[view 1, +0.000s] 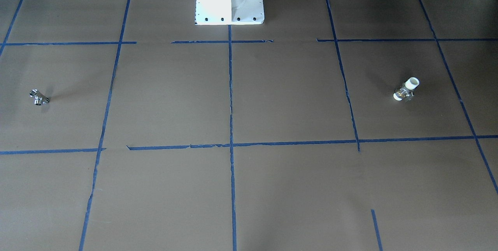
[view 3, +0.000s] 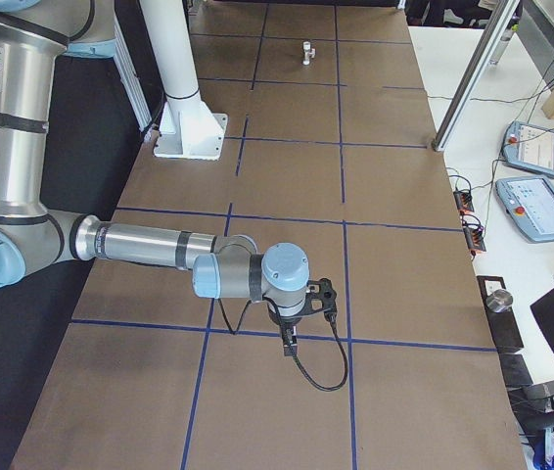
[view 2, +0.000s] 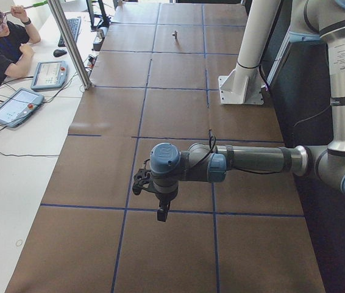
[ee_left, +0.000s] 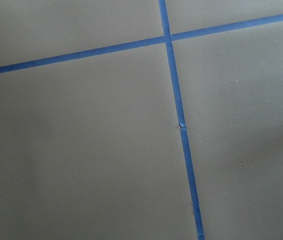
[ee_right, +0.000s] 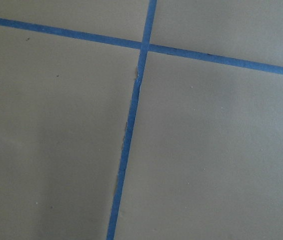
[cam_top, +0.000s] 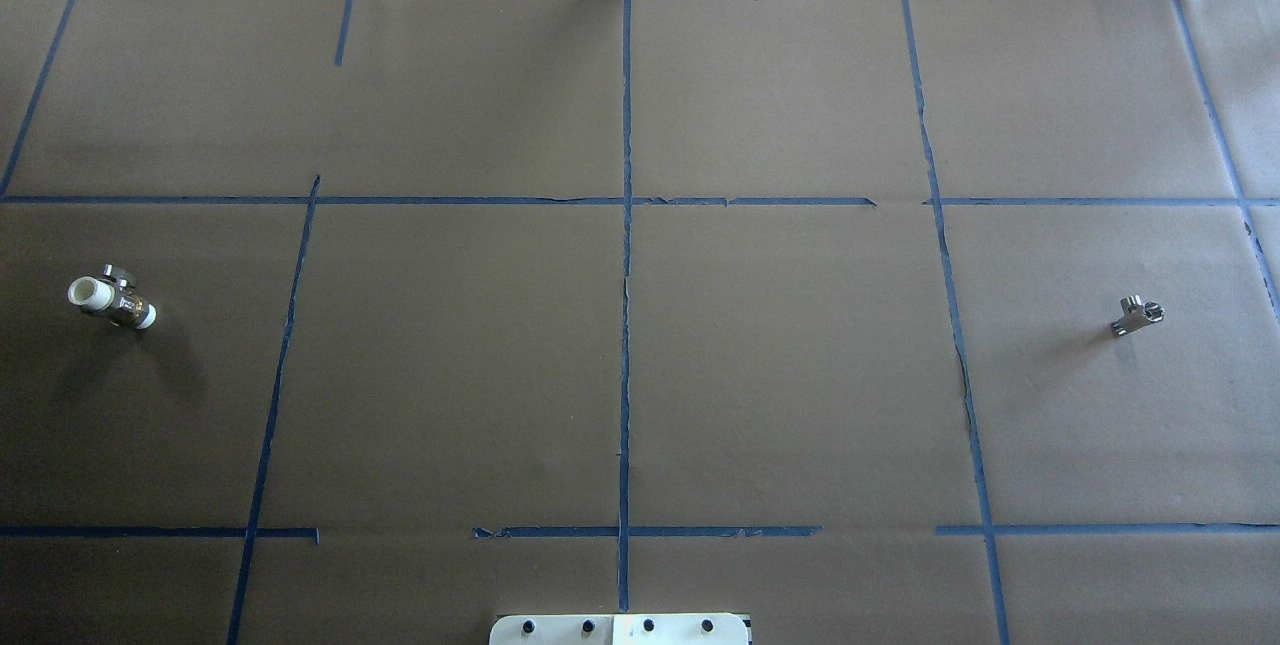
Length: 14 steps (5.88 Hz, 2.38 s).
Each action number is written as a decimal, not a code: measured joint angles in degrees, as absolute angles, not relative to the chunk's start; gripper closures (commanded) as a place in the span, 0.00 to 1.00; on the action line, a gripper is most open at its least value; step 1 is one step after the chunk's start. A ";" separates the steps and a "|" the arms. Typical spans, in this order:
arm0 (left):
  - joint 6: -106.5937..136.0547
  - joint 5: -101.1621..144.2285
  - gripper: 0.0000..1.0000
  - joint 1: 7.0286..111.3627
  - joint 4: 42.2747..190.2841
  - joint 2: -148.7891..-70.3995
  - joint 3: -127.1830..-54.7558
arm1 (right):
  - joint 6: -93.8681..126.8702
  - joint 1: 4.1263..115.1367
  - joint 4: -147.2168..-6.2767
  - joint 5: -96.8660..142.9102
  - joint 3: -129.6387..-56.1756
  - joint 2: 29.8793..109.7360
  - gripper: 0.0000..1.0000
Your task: Assemble PPR valve and pipe with both arms
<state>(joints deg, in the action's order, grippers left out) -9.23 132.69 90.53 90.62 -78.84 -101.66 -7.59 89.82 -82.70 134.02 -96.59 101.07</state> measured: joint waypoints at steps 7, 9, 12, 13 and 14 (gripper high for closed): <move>-9.24 132.44 0.00 89.52 94.79 -83.28 -100.81 | -7.59 89.66 -82.71 133.95 -96.67 100.96 0.00; -7.26 133.62 0.00 87.84 98.74 -84.02 -101.26 | -7.64 89.65 -82.71 133.88 -96.72 100.91 0.00; 18.25 133.97 0.00 73.34 102.74 -84.28 -106.15 | -7.65 89.61 -82.71 133.87 -96.77 100.90 0.00; 27.40 130.73 0.00 67.99 108.01 -84.05 -106.18 | -7.65 89.51 -82.70 133.88 -96.77 100.90 0.00; 35.94 125.89 0.00 62.15 112.75 -83.98 -105.82 | -7.65 89.43 -82.70 133.90 -96.75 100.90 0.00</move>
<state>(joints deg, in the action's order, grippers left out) 35.94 125.89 62.15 112.75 -83.98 -105.82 -7.65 89.43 -82.70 133.90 -96.75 100.90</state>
